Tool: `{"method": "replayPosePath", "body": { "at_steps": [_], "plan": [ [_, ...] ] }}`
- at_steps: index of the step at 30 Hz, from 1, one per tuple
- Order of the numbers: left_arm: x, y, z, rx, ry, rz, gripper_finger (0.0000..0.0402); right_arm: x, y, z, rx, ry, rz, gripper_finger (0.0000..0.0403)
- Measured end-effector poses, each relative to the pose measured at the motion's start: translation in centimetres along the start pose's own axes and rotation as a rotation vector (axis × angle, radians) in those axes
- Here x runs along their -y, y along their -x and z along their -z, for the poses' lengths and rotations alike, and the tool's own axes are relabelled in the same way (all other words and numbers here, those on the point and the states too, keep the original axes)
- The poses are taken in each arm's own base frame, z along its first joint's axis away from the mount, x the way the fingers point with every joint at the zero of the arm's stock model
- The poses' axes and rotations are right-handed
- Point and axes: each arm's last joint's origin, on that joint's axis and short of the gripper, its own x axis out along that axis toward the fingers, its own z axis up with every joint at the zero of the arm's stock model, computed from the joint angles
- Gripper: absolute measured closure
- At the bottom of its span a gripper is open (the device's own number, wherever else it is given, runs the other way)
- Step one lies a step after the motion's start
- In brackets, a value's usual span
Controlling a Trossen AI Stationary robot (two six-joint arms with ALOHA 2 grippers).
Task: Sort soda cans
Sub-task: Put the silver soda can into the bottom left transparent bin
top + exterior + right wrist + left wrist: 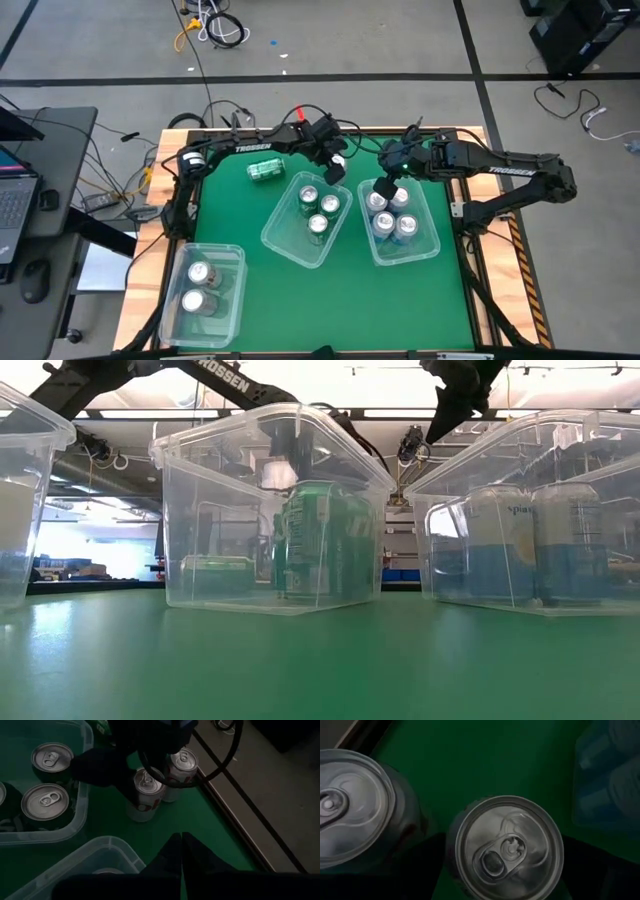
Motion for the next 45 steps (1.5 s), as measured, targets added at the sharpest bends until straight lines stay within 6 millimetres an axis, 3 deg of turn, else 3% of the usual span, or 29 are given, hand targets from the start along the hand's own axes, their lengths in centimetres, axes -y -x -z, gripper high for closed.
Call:
{"method": "replayPosePath", "body": {
  "at_steps": [8, 16, 26, 36, 45],
  "plan": [
    [0.1, -0.1, 0.0, 0.01, -0.005, -0.006, 0.0103, 0.0, 0.0, 0.0, 0.0, 0.0, 0.0, 0.0402],
    [0.1, 0.3, -0.5, 0.016, -0.024, -0.028, 0.0107, 0.0, 0.0, 0.0, 0.0, 0.004, 0.0, 0.0402],
    [0.7, 3.5, -4.2, 0.124, -0.059, -0.03, 0.0107, 0.0, 0.0, 0.0, 0.0, 0.004, 0.0, 0.0402],
    [1.8, 10.3, -7.2, 0.093, -0.179, -0.046, 0.0107, 0.0, 0.0, 0.0, 0.0, 0.005, 0.0, 0.0402],
    [4.6, 18.4, -6.8, 0.121, -0.258, -0.074, 0.0107, 0.0, 0.0, 0.0, 0.001, 0.028, 0.0, 0.0402]
  ]
}}
